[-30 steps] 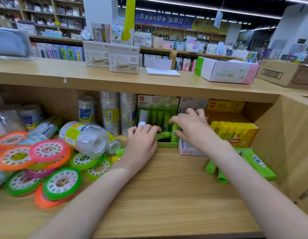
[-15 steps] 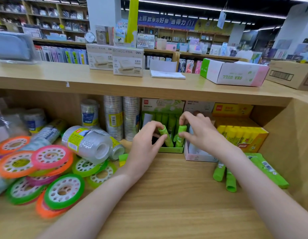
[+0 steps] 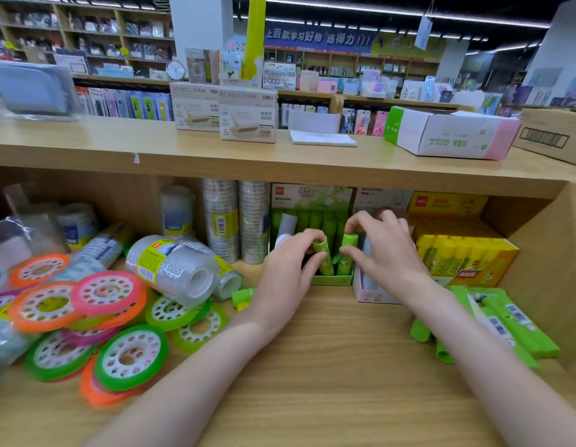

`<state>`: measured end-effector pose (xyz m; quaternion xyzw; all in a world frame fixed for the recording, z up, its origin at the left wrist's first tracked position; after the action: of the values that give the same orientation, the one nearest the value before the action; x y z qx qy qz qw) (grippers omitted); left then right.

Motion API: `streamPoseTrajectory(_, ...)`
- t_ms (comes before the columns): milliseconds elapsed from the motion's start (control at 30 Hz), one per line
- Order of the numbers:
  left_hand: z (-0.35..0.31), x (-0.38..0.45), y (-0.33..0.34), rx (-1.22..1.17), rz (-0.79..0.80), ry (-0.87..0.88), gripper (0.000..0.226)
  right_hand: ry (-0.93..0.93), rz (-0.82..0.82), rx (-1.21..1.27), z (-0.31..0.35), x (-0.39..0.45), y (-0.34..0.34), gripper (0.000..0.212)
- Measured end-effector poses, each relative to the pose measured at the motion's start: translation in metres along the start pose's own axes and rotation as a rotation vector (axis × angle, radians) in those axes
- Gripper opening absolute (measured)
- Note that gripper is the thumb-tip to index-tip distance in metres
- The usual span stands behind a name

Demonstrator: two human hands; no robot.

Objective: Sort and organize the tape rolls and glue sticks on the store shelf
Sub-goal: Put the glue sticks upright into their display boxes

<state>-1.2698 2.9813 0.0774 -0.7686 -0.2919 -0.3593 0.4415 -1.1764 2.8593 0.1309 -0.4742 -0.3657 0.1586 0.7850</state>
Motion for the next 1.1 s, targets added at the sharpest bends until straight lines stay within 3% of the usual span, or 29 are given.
streamPoseTrajectory(233, -0.008, 0.003, 0.002, 0.019, 0.034, 0.041, 0.015, -0.115, 0.084, 0.156, -0.013, 0.004, -0.003, 0.018)
streamPoseTrajectory(333, -0.005, 0.003, 0.003, -0.02, 0.046, 0.008, 0.017, -0.178, 0.027, 0.267, -0.011, 0.007, -0.018, 0.023)
streamPoseTrajectory(533, -0.004, 0.002, 0.001, -0.171, 0.016, -0.143, 0.036, -0.105, -0.009, 0.067, -0.01, 0.011, -0.018, 0.022)
streamPoseTrajectory(733, 0.0, 0.002, 0.002, -0.2, -0.023, -0.185, 0.038, -0.05, 0.037, -0.103, -0.005, 0.011, -0.005, 0.016)
streamPoseTrajectory(867, 0.005, 0.002, 0.003, -0.224, -0.06, -0.202, 0.035, -0.176, -0.237, -0.159, -0.013, 0.005, 0.013, 0.012)
streamPoseTrajectory(933, 0.006, 0.002, 0.004, -0.223, -0.065, -0.206, 0.032, -0.169, -0.276, -0.168, -0.013, 0.001, 0.018, 0.018)
streamPoseTrajectory(1100, 0.007, 0.006, 0.0, -0.399, -0.151, -0.297, 0.028, -0.118, -0.127, -0.237, -0.007, 0.007, 0.012, 0.027)
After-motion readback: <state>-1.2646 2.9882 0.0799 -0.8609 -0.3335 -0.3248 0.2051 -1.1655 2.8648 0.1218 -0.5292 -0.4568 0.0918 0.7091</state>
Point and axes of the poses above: each hand's wrist, its own x-axis towards the middle knuckle, its own y-axis out of the palm, z = x × y, the point moved 1 cm from there along x, towards the middle knuckle, and after that the axes turned 10 degrees about y, right-handed, at the moved point
